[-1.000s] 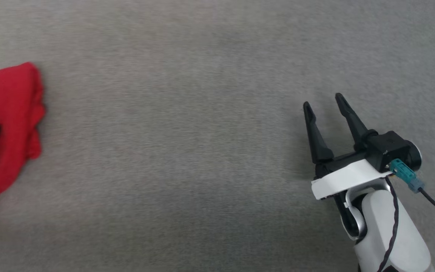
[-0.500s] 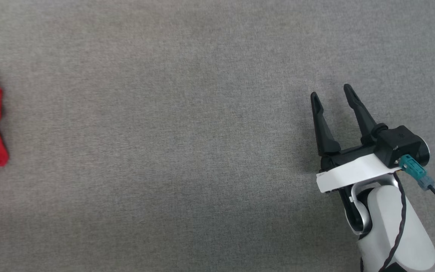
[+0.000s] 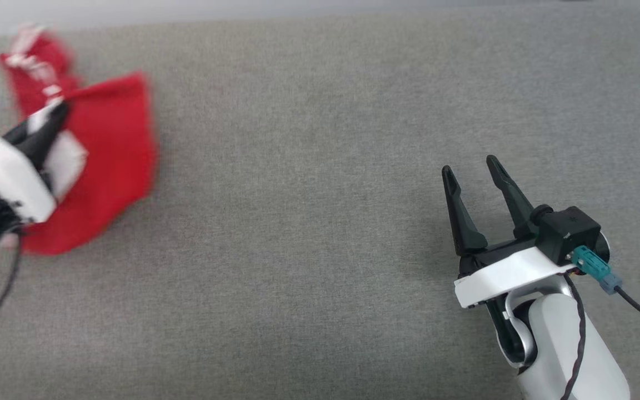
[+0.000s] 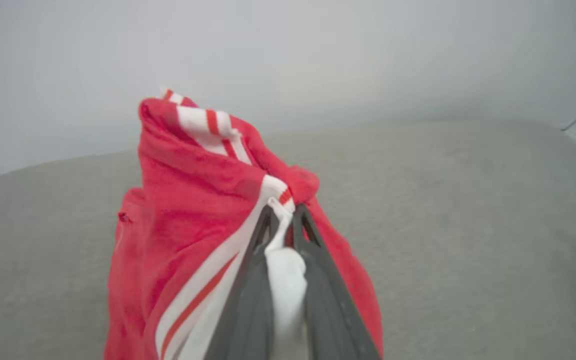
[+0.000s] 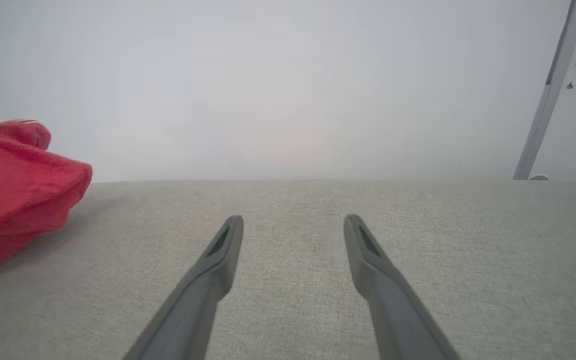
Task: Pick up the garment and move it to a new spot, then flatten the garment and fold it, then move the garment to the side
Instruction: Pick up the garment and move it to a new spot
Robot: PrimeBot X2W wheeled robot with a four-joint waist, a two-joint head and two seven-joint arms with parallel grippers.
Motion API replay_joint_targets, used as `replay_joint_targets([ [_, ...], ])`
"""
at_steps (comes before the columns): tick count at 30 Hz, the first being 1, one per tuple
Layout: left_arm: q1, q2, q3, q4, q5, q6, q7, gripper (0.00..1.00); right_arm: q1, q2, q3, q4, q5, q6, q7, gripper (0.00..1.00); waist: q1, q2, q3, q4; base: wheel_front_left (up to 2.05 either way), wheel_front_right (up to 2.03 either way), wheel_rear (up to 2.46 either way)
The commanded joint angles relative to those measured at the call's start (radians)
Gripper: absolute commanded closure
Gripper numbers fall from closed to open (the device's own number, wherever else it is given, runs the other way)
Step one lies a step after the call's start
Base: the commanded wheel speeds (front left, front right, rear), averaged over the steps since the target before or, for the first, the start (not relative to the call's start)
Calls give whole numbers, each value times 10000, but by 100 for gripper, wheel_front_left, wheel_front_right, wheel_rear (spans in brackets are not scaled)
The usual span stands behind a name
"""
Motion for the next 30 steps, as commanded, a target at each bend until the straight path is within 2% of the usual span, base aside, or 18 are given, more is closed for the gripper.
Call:
replay_joint_targets([
  [1,-233,-11,-168,-564,-172,4,55,100,146,-14,25,-42,140,1,-52,0,-1,0,-80,-201,0,0,0],
  [2,-233,-11,-168,-564,-172,4,55,100,146,-14,25,-42,140,1,-52,0,-1,0,-80,-201,0,0,0],
  [7,-784,-322,-775,-2662,-654,4,324,100,208,-9,10,-193,523,1,-52,0,-1,0,76,-865,0,0,0],
  [12,-1646,-1309,-1287,-3853,-1017,4,311,100,118,-9,47,-425,1087,1,-51,0,-1,0,628,-1813,0,0,0],
  [15,-2083,-1889,-1662,-4013,-1214,4,271,100,42,-4,-23,-554,1438,1,-51,0,-1,0,1009,-2392,0,0,0],
  [18,-2388,-2237,-2237,-3949,-1315,4,370,100,28,-7,-109,-650,1775,1,-52,0,-1,0,1337,-2940,0,0,0],
  [22,-2492,-2251,-3148,-3339,-1236,4,51,100,164,8,-168,-705,2198,1,-51,0,-1,0,1555,-3450,0,0,0],
  [26,-2617,-1891,-4250,-2494,-1097,4,8,100,265,2,-15,-746,2543,1,-52,0,-1,0,1667,-3831,0,0,0],
  [30,-2752,-1355,-5194,-1694,-973,4,519,100,324,-2,87,-815,2771,1,-52,0,-1,0,1699,-4095,0,0,0],
])
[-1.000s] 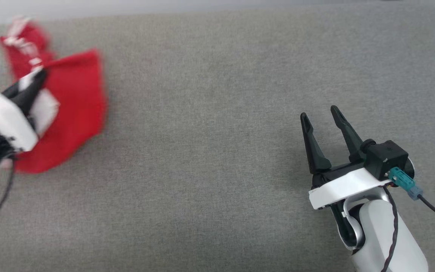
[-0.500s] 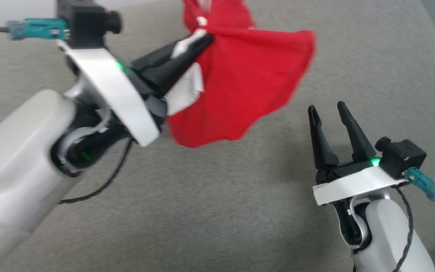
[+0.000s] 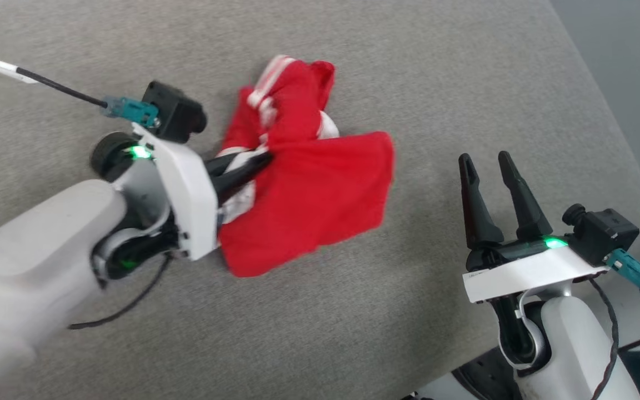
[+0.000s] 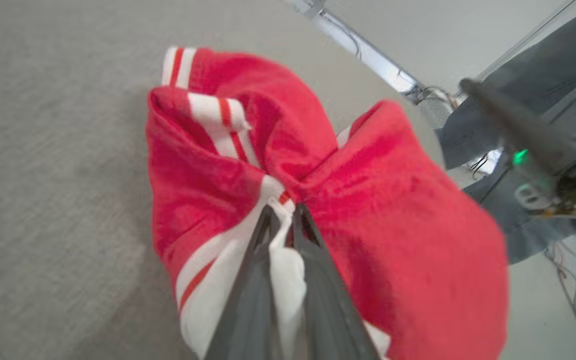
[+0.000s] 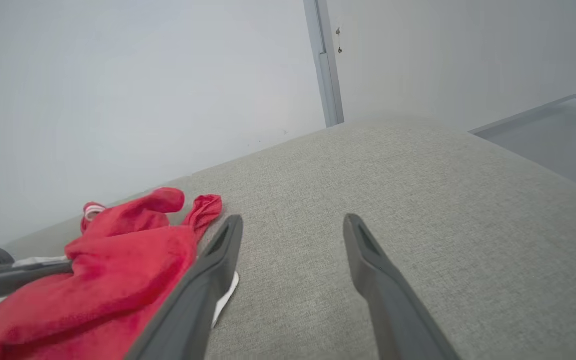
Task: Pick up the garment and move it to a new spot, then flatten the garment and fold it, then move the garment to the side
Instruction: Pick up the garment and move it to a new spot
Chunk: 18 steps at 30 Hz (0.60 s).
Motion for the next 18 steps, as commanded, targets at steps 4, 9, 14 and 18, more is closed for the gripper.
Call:
replay_joint_targets([
  [4,-71,397,-474,618,565,6,906,100,100,15,122,-112,191,1,-49,0,0,0,150,-347,0,0,0],
  [9,232,383,-611,928,1157,16,1641,100,150,12,175,-182,328,1,-50,0,0,0,277,-514,0,0,0],
  [14,684,256,-716,961,1882,16,2227,100,165,12,160,-198,338,1,-50,0,0,0,317,-555,0,0,0],
  [18,513,154,-703,853,1971,13,1910,73,179,12,45,-158,159,1,-50,0,0,0,206,-392,0,0,0],
])
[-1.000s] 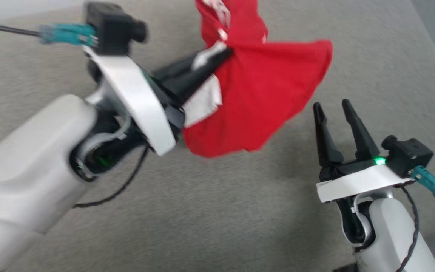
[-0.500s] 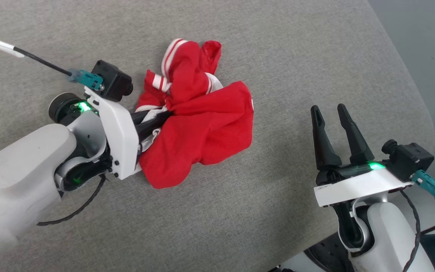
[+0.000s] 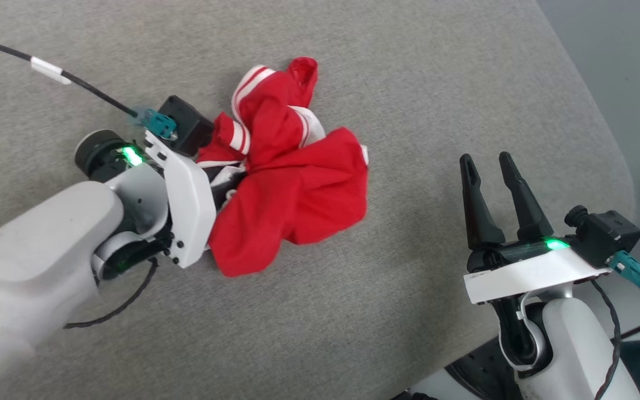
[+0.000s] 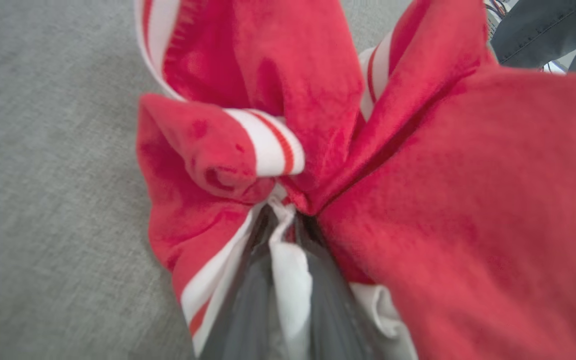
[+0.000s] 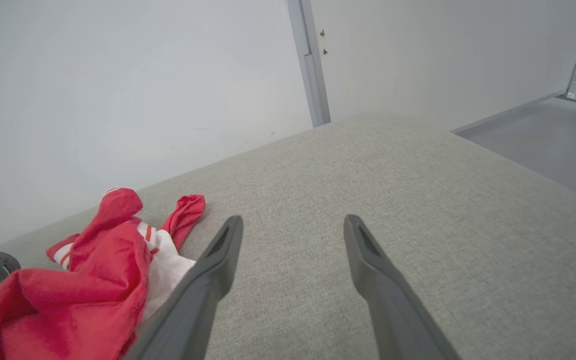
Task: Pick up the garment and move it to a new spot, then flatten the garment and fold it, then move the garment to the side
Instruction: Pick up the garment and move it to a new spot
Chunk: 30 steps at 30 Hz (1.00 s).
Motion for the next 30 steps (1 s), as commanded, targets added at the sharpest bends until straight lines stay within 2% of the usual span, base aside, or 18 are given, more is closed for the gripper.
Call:
replay_joint_targets([
  [1,456,-5,-364,134,135,25,55,58,57,8,-25,9,-95,1,-51,0,-1,0,-115,145,0,0,0],
  [2,347,-24,-334,84,70,25,-162,38,48,5,-68,20,-199,1,-52,0,-1,0,-196,256,0,0,0],
  [3,223,-46,-296,47,-70,25,-427,9,25,3,-125,48,-307,1,-51,0,-1,0,-278,390,0,0,0],
  [4,73,-78,-263,-12,-183,25,-724,0,1,2,-187,80,-427,1,-52,0,-1,0,-368,543,0,0,0],
  [9,-205,-186,-219,-221,-650,23,-2364,0,-67,0,-564,240,-1159,1,-51,0,-1,0,-954,1489,0,0,0],
  [15,516,-233,-168,-230,-1510,23,-4692,0,82,3,-1146,539,-2221,1,-52,0,-1,0,-1739,2733,0,0,0],
  [18,1181,-244,22,364,-1655,23,-5248,0,207,-3,-1380,687,-2750,1,-52,0,-1,0,-2088,3264,0,0,0],
  [20,1814,-491,378,747,-1796,23,-5353,0,262,-3,-1622,776,-3031,1,-52,0,-1,0,-2292,3642,0,0,0],
  [24,3434,-892,2034,1365,-1273,23,-5373,0,474,5,-2111,861,-3455,1,-52,0,-1,0,-2650,4284,0,0,0],
  [30,5869,-1691,4816,1914,413,23,-5377,0,953,-1,-2744,980,-3923,1,-51,0,-1,0,-3299,4939,0,0,0],
])
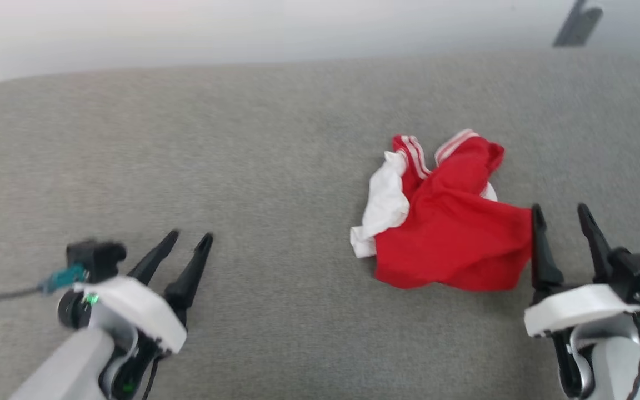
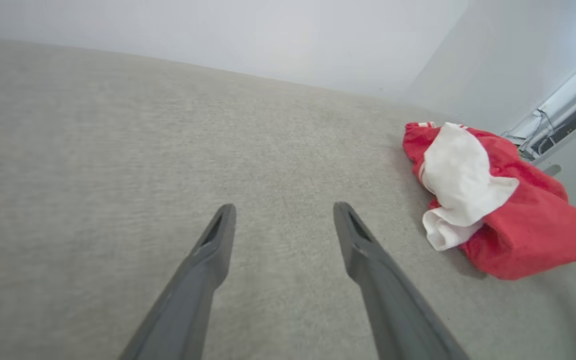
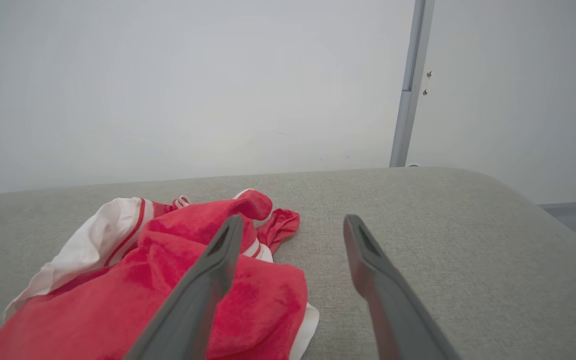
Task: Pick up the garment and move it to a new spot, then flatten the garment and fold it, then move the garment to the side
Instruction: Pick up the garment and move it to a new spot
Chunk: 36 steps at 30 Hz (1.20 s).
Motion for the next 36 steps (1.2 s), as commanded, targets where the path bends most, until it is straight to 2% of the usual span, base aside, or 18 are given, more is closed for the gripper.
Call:
replay_joint_targets([
  [1,494,-132,494,40,480,21,-47,0,212,-10,-113,28,-121,1,-50,0,0,0,-549,500,0,0,0],
  [2,872,-269,997,54,898,21,-48,0,328,-11,-198,27,-181,1,-49,0,0,0,-667,570,0,0,0],
  [3,1565,-636,2058,-73,1712,21,-50,0,536,-36,-375,25,-277,1,-50,0,0,0,-888,685,0,0,0],
  [10,3912,-1828,5181,-1187,4489,25,-50,0,1157,-200,-769,-136,-232,1,-49,0,0,0,-1489,920,0,0,0],
  [12,4182,-1988,5542,-1415,4809,25,-51,0,1214,-224,-813,-164,-213,1,-50,0,0,0,-1542,933,0,0,0],
  [16,5122,-2498,6890,-2313,6134,24,-50,0,1337,-262,-921,-326,-176,1,-50,0,0,0,-1633,948,0,0,0],
  [20,5851,-3067,7972,-3101,6912,23,-50,0,1408,-242,-1046,-496,-143,1,-49,0,0,0,-1641,948,0,0,0],
  [24,6303,-3430,8255,-3480,7217,23,-50,0,1551,-198,-1149,-566,-139,1,-49,0,0,0,-1599,929,0,0,0],
  [36,6396,-3528,8023,-3649,7356,23,-51,0,1432,-137,-1173,-354,-255,1,-49,0,0,0,-1547,674,0,0,0],
])
